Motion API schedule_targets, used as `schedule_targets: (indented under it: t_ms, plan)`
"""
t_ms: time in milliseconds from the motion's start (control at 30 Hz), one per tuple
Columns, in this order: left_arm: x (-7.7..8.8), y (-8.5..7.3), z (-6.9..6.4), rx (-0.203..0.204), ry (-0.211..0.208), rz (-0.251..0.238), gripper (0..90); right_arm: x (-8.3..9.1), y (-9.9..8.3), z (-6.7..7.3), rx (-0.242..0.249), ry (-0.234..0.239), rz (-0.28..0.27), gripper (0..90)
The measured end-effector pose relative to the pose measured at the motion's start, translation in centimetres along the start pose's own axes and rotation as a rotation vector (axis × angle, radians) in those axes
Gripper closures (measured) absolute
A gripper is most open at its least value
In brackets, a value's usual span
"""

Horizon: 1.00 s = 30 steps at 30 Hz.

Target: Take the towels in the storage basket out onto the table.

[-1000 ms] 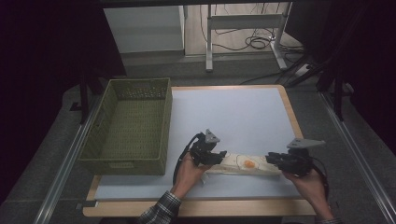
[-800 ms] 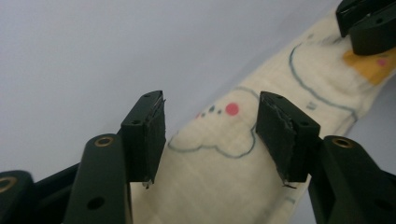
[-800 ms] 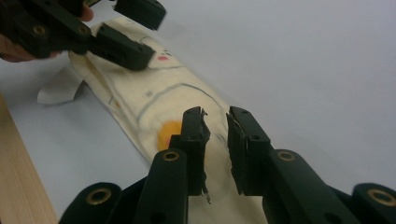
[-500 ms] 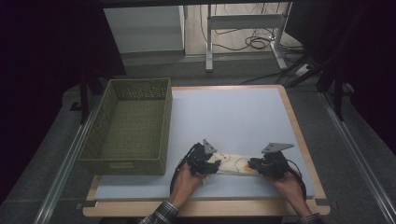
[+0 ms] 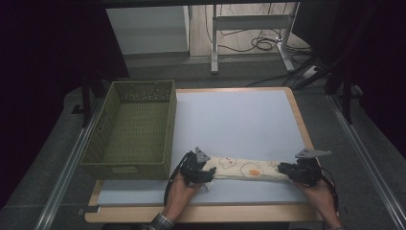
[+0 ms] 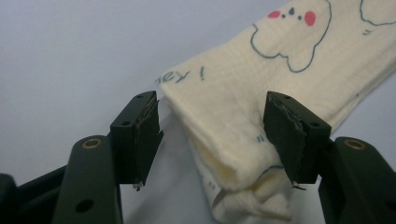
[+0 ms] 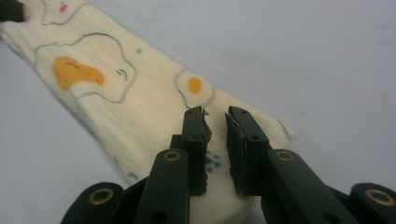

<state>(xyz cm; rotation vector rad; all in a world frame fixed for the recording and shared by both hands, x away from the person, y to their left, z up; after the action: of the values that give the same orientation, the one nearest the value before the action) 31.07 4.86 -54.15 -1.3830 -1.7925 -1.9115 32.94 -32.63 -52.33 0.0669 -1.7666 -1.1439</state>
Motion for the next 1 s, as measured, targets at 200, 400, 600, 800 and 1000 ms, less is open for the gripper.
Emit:
schedule_targets:
  t_ms: [200,400,600,800,1000]
  plan:
    - [1.4,0.0,0.5,0.049,-0.004,-0.049,43.5,0.4,0.1,0.1,0.010,-0.002,0.006,74.9]
    - [2.0,-0.6,1.3,0.141,-0.051,-0.037,50.6,1.5,1.4,-1.1,0.027,-0.040,-0.014,71.2]
    - [1.4,-1.6,1.1,0.159,-0.041,-0.026,48.2,1.3,1.4,-2.2,0.017,-0.007,-0.017,63.9]
    - [1.0,-1.7,0.4,0.163,-0.040,-0.028,48.7,-0.5,0.8,-2.6,0.050,0.033,0.037,59.5]
    - [0.9,-1.5,0.2,0.183,-0.060,-0.021,66.0,-0.5,0.4,-2.6,0.013,0.097,0.036,79.4]
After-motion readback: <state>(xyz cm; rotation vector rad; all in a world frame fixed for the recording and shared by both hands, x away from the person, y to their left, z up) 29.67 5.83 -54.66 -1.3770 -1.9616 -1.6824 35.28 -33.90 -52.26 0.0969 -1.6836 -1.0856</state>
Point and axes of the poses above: each handheld gripper's, and its own axes: x roughly backward along the jaws, y roughly out of its top, z roughly to its left, the point moved 1 cm from there along -x, roughly forward along the jaws, and after that the axes turned 12 degrees about x, right-handed, at the moved point
